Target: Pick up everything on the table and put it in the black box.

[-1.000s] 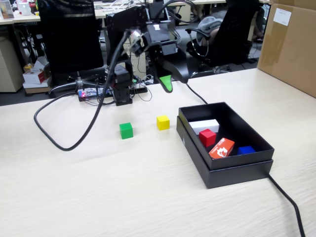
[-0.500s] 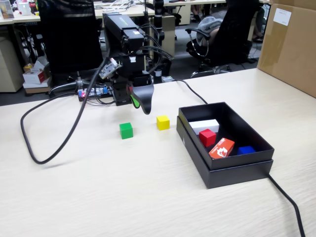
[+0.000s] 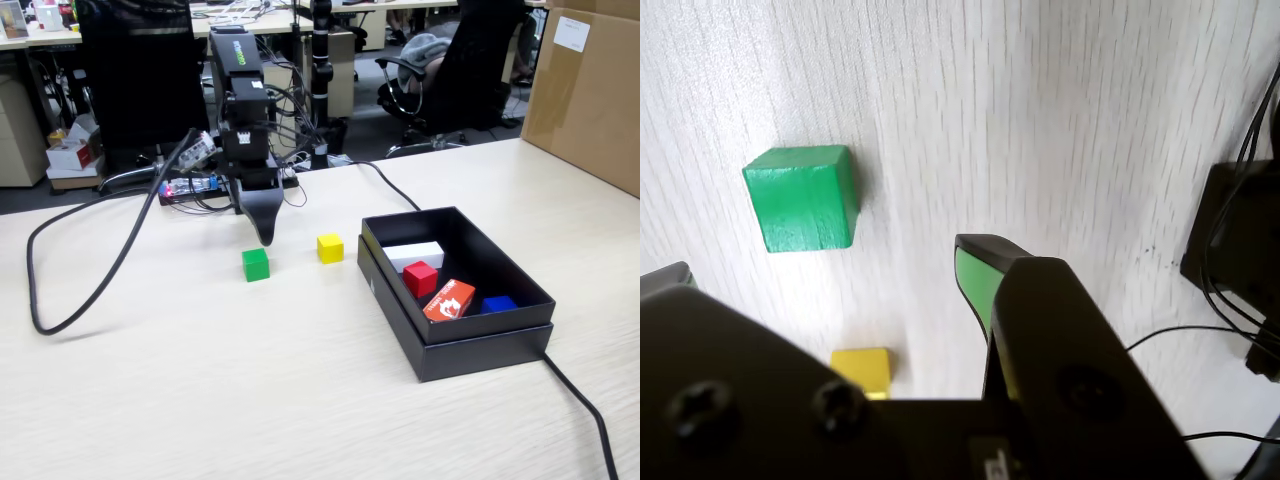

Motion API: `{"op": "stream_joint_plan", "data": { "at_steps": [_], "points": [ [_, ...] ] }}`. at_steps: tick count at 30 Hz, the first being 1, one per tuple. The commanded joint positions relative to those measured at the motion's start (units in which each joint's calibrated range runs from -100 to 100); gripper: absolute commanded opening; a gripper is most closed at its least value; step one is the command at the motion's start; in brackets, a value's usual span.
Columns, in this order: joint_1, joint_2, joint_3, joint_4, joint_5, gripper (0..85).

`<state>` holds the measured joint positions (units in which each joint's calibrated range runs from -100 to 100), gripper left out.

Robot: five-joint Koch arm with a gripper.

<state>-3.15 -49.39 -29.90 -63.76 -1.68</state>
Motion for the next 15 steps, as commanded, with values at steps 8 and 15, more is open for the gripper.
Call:
{"op": "stream_joint_plan", "data": {
  "at_steps": [8,15],
  "points": [
    [-1.9,8.0,3.1,6.2,-1.3,50.7],
    [-2.1,11.6,3.1,9.2,-1.6,50.1]
  ]
}}
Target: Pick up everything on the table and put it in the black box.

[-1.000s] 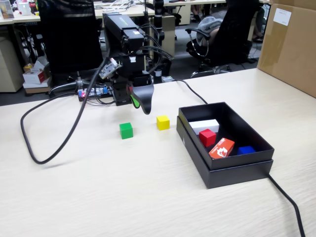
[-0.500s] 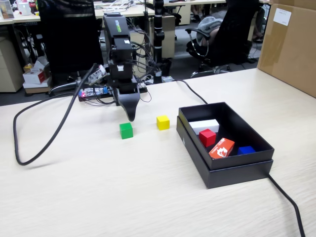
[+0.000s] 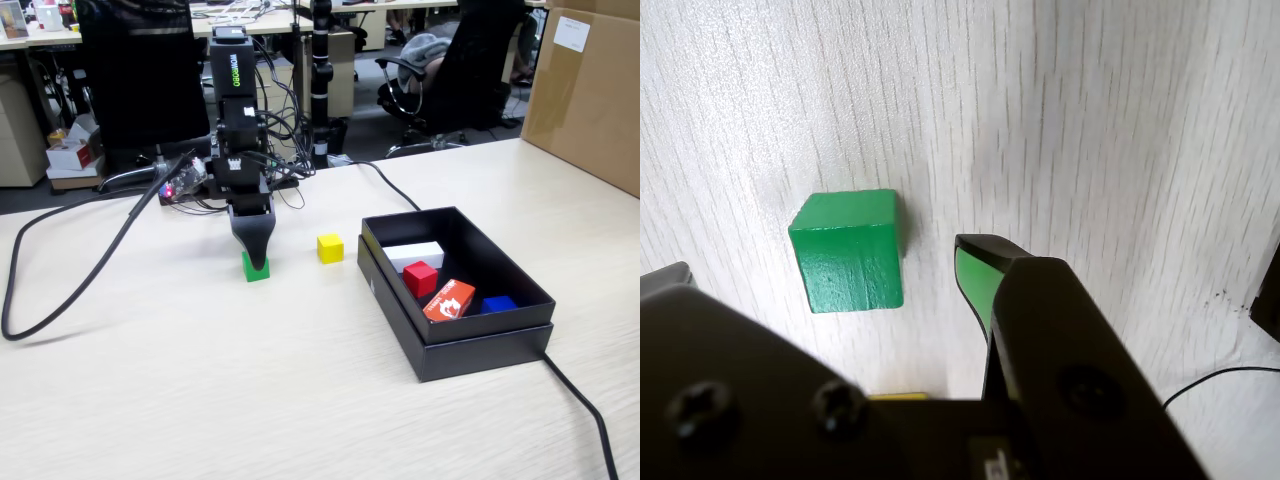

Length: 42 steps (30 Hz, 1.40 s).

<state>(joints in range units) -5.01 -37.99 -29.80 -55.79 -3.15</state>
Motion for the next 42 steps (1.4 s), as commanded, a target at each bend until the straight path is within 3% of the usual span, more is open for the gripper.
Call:
{"op": "stream_joint_plan", "data": {
  "at_steps": [1,9,23,32,37,42],
  "points": [
    [-0.2,0.5,3.0,1.6,-0.1,50.0],
    [-0.5,4.1,2.4,5.1,-0.6,47.3],
    [-0.8,6.4,0.6,8.5,-1.4,34.3],
    [-1.1,6.5,0.7,9.8,-1.4,2.9],
    [-1.2,4.8,1.4,9.4,-1.4,2.4],
    [0.0,-4.7,10.4,0.6,-0.4,2.4]
  ]
}}
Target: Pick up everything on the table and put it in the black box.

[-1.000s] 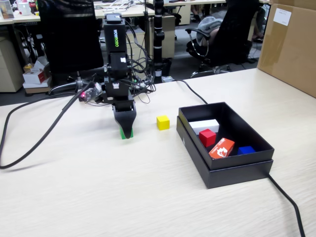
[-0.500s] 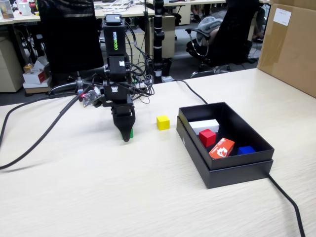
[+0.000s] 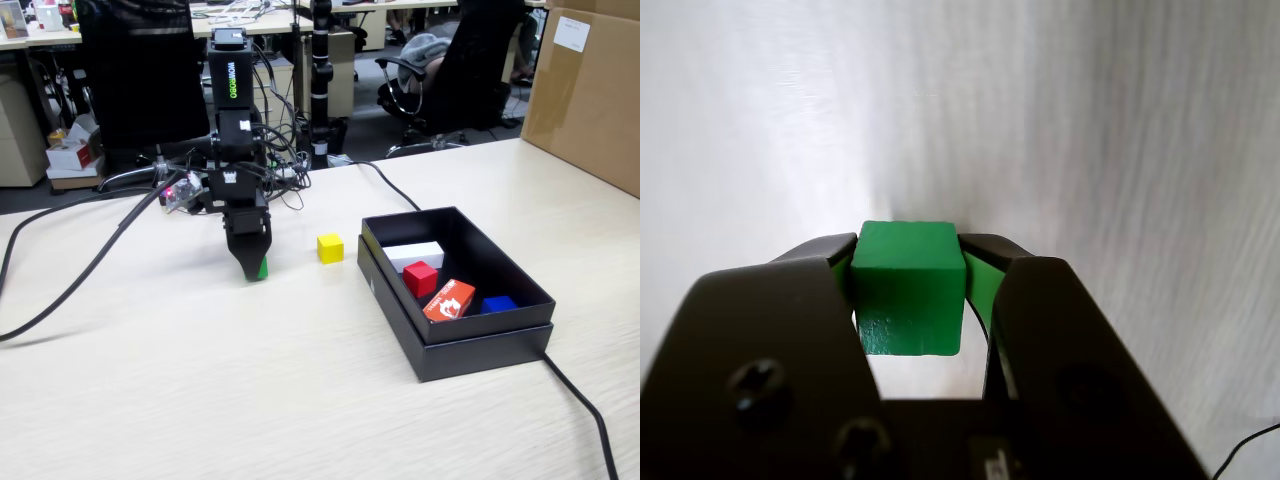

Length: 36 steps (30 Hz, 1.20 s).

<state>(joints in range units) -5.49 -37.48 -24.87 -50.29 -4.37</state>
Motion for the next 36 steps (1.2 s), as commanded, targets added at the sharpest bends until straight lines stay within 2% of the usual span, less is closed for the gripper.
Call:
{"op": "stream_joint_plan", "data": {
  "at_steps": [1,3,11,15,20,22,28,36],
  "points": [
    [1.3,-7.6,8.4,-6.6,1.2,2.4],
    [2.2,-9.7,11.5,-8.7,1.7,2.4],
    [11.1,-14.4,26.1,-11.9,6.4,2.4],
    [16.2,-0.9,42.9,-12.6,8.6,2.5],
    [18.5,10.6,52.4,-12.7,9.4,2.5],
    [20.3,22.5,57.9,-12.7,9.5,2.7],
    [21.1,33.6,57.9,-12.7,10.5,2.8],
    [21.2,38.0,54.4,-12.7,11.0,3.2]
  ]
}}
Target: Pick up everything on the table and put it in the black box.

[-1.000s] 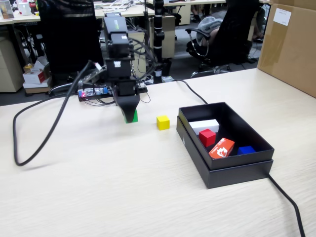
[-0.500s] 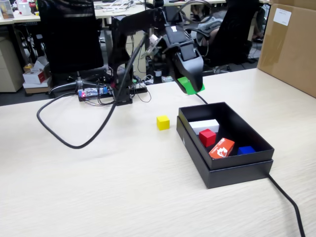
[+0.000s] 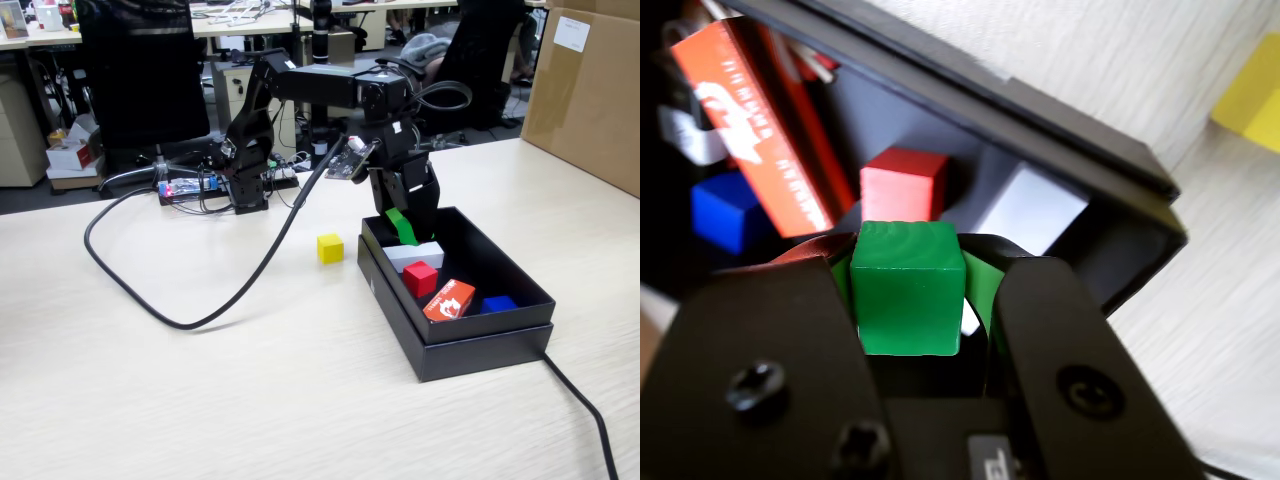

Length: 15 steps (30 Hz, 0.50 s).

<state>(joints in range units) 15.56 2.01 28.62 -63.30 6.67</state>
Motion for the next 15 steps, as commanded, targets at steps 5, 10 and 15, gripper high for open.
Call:
{"op": "stream_joint_plan", "data": {
  "at_steps": [5,10,15],
  "points": [
    [0.0,-1.1,-3.1,0.7,0.0,5.1],
    [-0.3,-1.1,-5.9,0.7,0.0,14.1],
    [-0.5,-2.8,-6.8,0.6,0.0,36.2]
  ]
}}
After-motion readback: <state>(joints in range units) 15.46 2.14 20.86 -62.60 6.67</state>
